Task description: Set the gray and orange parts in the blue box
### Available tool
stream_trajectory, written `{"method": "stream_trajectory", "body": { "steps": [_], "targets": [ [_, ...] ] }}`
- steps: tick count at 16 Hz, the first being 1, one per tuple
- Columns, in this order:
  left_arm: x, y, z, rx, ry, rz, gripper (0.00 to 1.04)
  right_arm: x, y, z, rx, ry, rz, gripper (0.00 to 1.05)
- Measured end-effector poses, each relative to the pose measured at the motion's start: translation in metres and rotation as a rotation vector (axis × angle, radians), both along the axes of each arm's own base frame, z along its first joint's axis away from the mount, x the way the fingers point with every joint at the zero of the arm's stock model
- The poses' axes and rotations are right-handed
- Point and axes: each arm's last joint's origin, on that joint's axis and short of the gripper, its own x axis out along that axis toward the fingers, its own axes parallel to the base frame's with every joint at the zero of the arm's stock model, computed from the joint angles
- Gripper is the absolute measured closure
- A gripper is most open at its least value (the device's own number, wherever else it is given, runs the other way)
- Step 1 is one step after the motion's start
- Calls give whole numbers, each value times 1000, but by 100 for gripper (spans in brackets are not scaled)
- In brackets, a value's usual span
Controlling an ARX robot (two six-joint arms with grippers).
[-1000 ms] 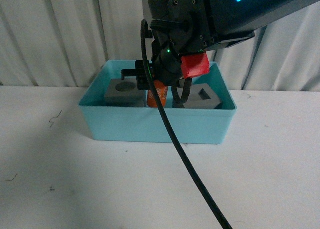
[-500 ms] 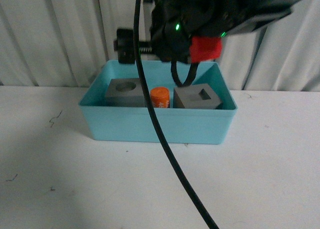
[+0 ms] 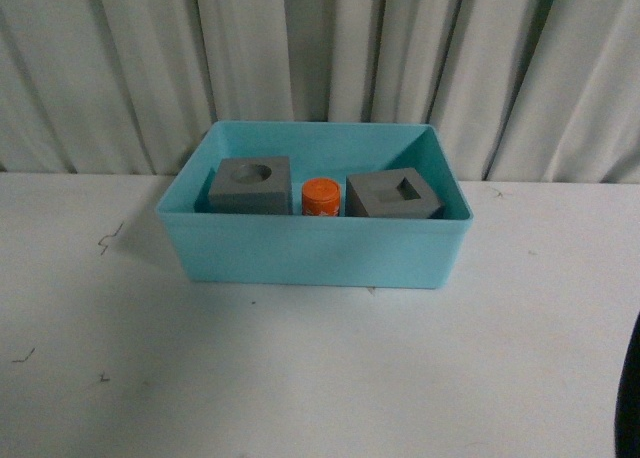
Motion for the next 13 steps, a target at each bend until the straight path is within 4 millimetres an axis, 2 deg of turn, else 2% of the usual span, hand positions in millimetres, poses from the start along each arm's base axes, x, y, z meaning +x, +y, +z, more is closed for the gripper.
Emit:
{"method": "stream_trajectory", "body": {
  "steps": [1, 2, 3, 4, 5, 6, 7, 8, 10, 11, 12, 13],
  "targets": [
    [0, 0, 0, 0, 0, 0, 7, -27, -4, -10, 29, 40, -55, 6],
    [0, 0, 0, 0, 0, 0, 7, -54, 0, -25, 65, 112, -72, 6],
    [0, 0, 0, 0, 0, 0, 7, -73, 17, -41, 100, 194, -74, 6],
    [0, 0, 0, 0, 0, 0, 7, -74, 24, -43, 155, 175, -53, 7],
    [0, 0, 0, 0, 0, 2, 7, -73, 14, -49, 217, -61, -18, 21],
    [0, 0, 0, 0, 0, 3, 7, -81, 0, -60, 169, -171, 0, 32],
    [0, 0, 0, 0, 0, 0, 7, -87, -13, -62, 91, -272, 15, 46],
    [0, 0, 0, 0, 0, 0, 7, -90, -20, -57, 45, -313, 30, 59],
    [0, 0, 0, 0, 0, 0, 7, -96, -30, -61, 1, -314, 47, 79],
    [0, 0, 0, 0, 0, 0, 7, -100, -37, -68, -14, -295, 45, 96],
    [0, 0, 0, 0, 0, 0, 7, -102, -41, -71, -24, -294, 45, 103],
    [0, 0, 0, 0, 0, 0, 7, -104, -44, -71, -24, -305, 44, 103]
  ]
}}
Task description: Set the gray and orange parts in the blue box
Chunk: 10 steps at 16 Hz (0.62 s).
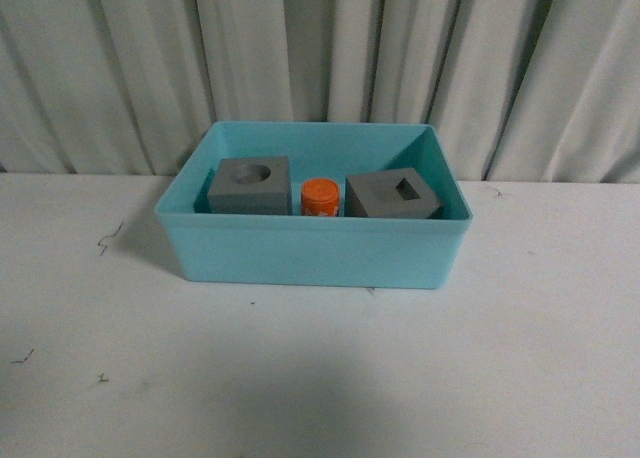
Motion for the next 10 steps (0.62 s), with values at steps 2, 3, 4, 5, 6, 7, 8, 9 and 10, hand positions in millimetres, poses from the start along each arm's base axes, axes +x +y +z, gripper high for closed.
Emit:
{"method": "stream_trajectory", "body": {
  "steps": [2, 3, 4, 5, 6, 7, 8, 9, 10],
  "targets": [
    [0, 0, 0, 0, 0, 0, 7, -4, -5, -1, -1, -6, 5, 103],
    [0, 0, 0, 0, 0, 0, 7, -5, -7, -3, -2, -3, 4, 103],
    [0, 0, 0, 0, 0, 0, 7, -7, -8, -5, -2, -2, 2, 103],
    [0, 0, 0, 0, 0, 0, 7, -8, -10, -8, 1, -27, 2, 103],
    [0, 0, 0, 0, 0, 0, 7, -9, -18, -10, -3, -9, 11, 103],
    [0, 0, 0, 0, 0, 0, 7, -11, -22, -9, -3, -17, -20, 103],
    [0, 0, 0, 0, 0, 0, 7, -13, -21, -8, -3, -27, -2, 103],
    [0, 0, 0, 0, -1, 0, 7, -14, -20, -9, -3, -14, 5, 103],
    [0, 0, 0, 0, 0, 0, 7, -15, -20, -9, -3, -17, 5, 103]
  ]
}}
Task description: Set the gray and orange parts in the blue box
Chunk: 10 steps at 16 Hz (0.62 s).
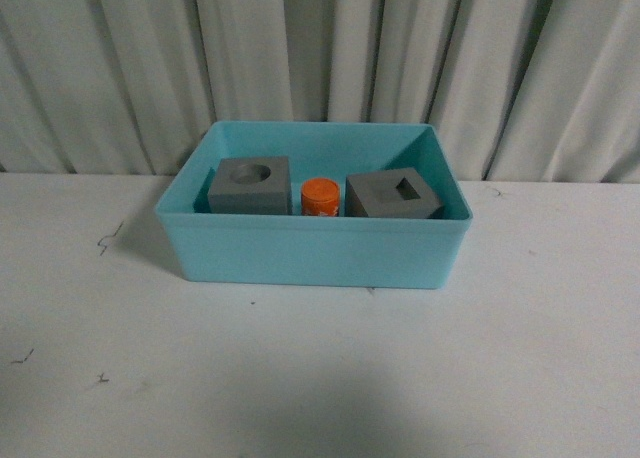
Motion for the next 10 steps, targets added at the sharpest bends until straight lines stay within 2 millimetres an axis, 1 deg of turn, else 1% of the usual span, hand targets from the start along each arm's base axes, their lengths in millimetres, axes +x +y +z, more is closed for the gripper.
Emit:
{"method": "stream_trajectory", "body": {
  "steps": [4, 6, 7, 10],
  "targets": [
    [0, 0, 0, 0, 0, 0, 7, -3, 0, 0, 0, -2, 0, 103],
    [0, 0, 0, 0, 0, 0, 7, -10, 0, -6, 0, 53, 2, 103],
    [0, 0, 0, 0, 0, 0, 7, -15, 0, -1, 0, -16, 2, 103],
    [0, 0, 0, 0, 0, -1, 7, -15, 0, -4, 0, 12, 2, 103]
  ]
}}
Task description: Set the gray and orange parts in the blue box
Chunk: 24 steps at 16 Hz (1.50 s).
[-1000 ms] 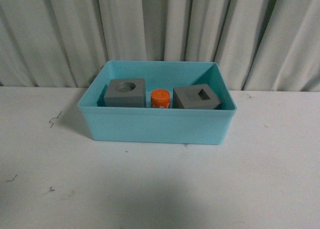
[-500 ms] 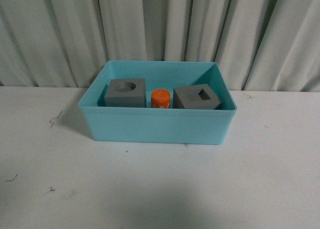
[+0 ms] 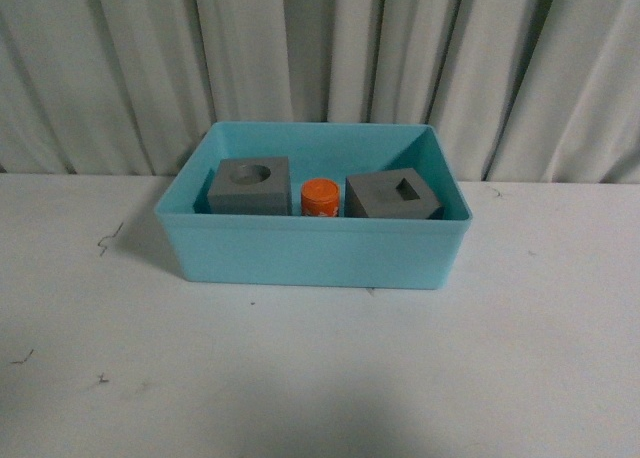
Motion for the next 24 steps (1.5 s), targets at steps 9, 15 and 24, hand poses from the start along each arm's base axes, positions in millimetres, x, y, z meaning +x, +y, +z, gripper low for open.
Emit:
{"method": "stream_trajectory", "body": {
  "steps": [9, 15, 24],
  "targets": [
    [0, 0, 0, 0, 0, 1, 7, 0, 0, 1, -2, -6, 0, 54],
    [0, 0, 0, 0, 0, 1, 7, 0, 0, 1, -2, -6, 0, 6],
    [0, 0, 0, 0, 0, 1, 7, 0, 0, 1, -2, -6, 0, 6]
  ]
}}
